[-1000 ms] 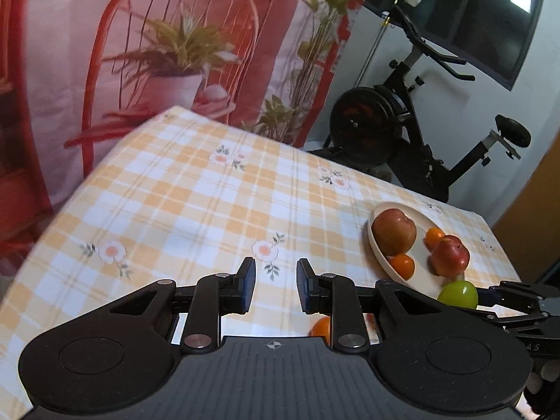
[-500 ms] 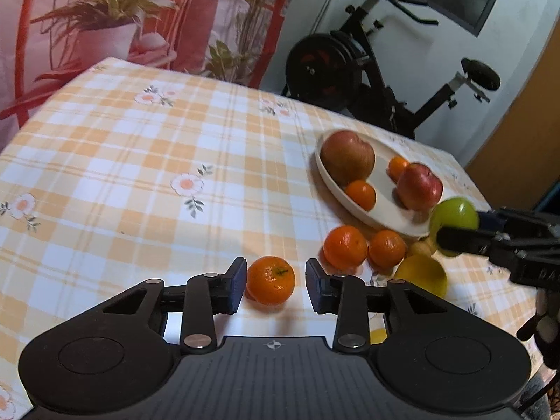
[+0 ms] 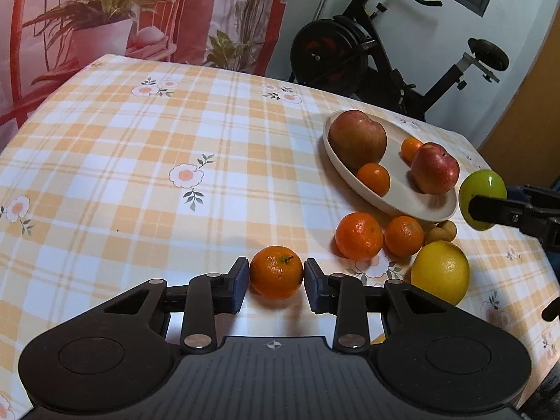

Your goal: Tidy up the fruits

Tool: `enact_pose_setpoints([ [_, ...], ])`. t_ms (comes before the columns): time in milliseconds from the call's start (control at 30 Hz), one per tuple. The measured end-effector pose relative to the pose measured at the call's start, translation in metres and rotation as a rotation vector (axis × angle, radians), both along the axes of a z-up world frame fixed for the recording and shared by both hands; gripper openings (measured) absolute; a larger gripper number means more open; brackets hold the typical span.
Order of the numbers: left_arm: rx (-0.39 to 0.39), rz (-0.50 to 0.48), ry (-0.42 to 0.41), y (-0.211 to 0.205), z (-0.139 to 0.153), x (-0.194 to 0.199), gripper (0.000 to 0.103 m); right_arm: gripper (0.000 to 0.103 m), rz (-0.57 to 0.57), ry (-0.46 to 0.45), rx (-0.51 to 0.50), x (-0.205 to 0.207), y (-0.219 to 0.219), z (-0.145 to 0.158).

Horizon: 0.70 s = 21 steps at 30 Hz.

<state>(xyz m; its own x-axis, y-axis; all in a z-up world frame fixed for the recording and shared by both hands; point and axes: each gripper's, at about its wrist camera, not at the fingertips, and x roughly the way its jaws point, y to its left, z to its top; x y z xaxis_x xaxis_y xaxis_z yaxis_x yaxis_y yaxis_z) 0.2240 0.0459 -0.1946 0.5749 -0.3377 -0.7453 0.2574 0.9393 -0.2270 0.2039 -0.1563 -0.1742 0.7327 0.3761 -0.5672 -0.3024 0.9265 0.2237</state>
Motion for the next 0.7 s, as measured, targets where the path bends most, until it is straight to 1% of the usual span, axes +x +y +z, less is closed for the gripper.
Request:
enact_pose_setpoints([
  [133,0.005,0.013,-0.01,0.0,0.004,0.002,0.035,0.043,-0.009,-0.006,0.002,0.002,-0.006,0.001],
  [267,-0.015,0.007,-0.047,-0.004,0.019,0.003,0.035,0.043,-0.026,-0.015,0.003,0.005,-0.016,0.003],
  [567,-0.049,-0.068,-0.161,-0.042,0.066,0.016,0.035,0.043,-0.05,-0.041,-0.031,0.017,-0.042,0.013],
  [700,-0.057,-0.106,-0.189,-0.062,0.077,0.028,0.036,0.043,-0.072,-0.056,-0.053,0.023,-0.055,0.017],
])
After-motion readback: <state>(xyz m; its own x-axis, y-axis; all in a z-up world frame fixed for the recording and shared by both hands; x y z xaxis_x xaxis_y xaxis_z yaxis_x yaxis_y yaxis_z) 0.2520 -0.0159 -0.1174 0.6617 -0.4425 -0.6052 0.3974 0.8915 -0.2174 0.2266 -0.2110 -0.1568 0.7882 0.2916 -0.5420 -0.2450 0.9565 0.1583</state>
